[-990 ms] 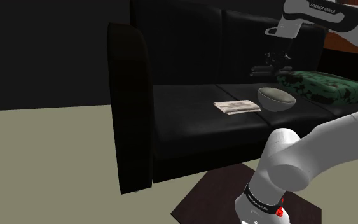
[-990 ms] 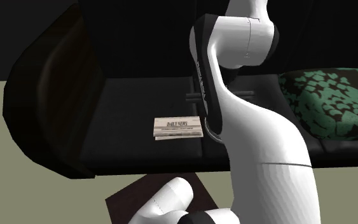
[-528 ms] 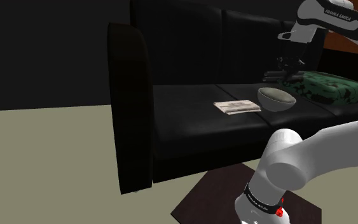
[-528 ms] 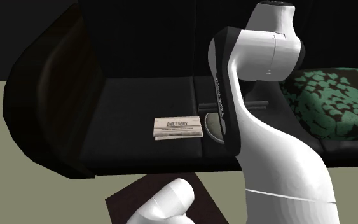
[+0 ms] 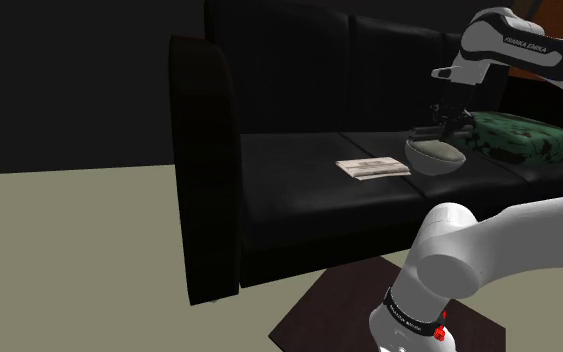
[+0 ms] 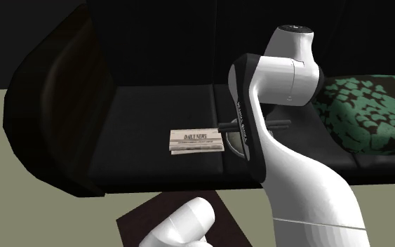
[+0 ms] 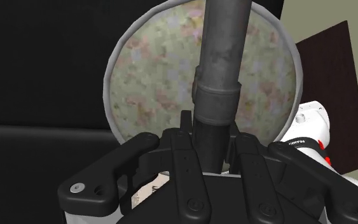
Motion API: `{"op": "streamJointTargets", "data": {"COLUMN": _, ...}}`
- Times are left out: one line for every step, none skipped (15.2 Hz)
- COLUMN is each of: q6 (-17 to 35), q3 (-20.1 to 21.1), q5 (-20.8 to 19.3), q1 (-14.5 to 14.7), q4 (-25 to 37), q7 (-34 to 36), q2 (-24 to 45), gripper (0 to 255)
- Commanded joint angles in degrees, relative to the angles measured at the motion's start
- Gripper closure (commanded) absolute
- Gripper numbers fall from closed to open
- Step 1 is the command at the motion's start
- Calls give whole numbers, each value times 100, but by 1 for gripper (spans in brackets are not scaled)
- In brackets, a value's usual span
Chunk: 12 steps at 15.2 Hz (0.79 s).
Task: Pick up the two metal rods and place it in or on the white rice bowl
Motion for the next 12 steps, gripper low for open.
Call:
{"op": "streamJointTargets", "data": {"q6": 74, "q3": -28, "q5": -28, "q1": -12, "q4": -98, "q7": 16, "q2": -33, "gripper": 255}}
{"op": "streamJointTargets", "data": {"q6": 74, "q3": -28, "q5": -28, "q1": -12, "q4": -98, "q7": 17, "q2": -34, "gripper": 255}}
{"op": "streamJointTargets", "data": {"q6": 74, "q3": -28, "q5": -28, "q1": -12, "q4": -98, "q7": 17, "q2": -33, "gripper": 255}}
{"op": "streamJointTargets", "data": {"q6": 74, "q3": -28, "q5": -28, "q1": -12, "q4": -98, "q7": 17, "q2": -33, "gripper": 255}}
{"op": "streamJointTargets", "data": {"q6": 74, "q3": -28, "q5": -28, "q1": -12, "q4": -98, "q7": 17, "q2": -33, "gripper": 255}}
{"op": "streamJointTargets", "data": {"q6": 74, "q3": -28, "q5": -28, "q1": -12, "q4": -98, "q7": 17, "q2": -33, "gripper": 255}}
{"op": "streamJointTargets", "data": {"q6": 74, "q3": -28, "q5": -28, "q1": -12, "q4": -98, "q7": 17, "q2": -33, "gripper": 255}}
{"op": "streamJointTargets", "data": {"q6": 74, "q3": -28, "q5": -28, "q1": -12, "q4": -98, "q7": 17, "q2": -33, "gripper": 255}}
{"op": "streamJointTargets", "data": {"q6": 74, "q3": -28, "q5": -28, "q1": -12, "q4": -98, "q7": 17, "q2": -34, "gripper": 0}}
{"op": "streamJointTargets", "data": {"q6": 74, "q3": -28, "q5": -28, "q1": -12, "q4": -98, "q7": 17, "q2": -34, "gripper": 0}}
{"op": "streamJointTargets", "data": {"q6": 74, "q3": -28, "q5": -28, "q1": -12, "q4": -98, "q7": 17, "q2": -34, "gripper": 0}}
{"op": "streamJointTargets", "data": {"q6": 74, "q3": -28, "q5": -28, "q1": -12, "q4": -98, "q7": 17, "q2": -34, "gripper": 0}}
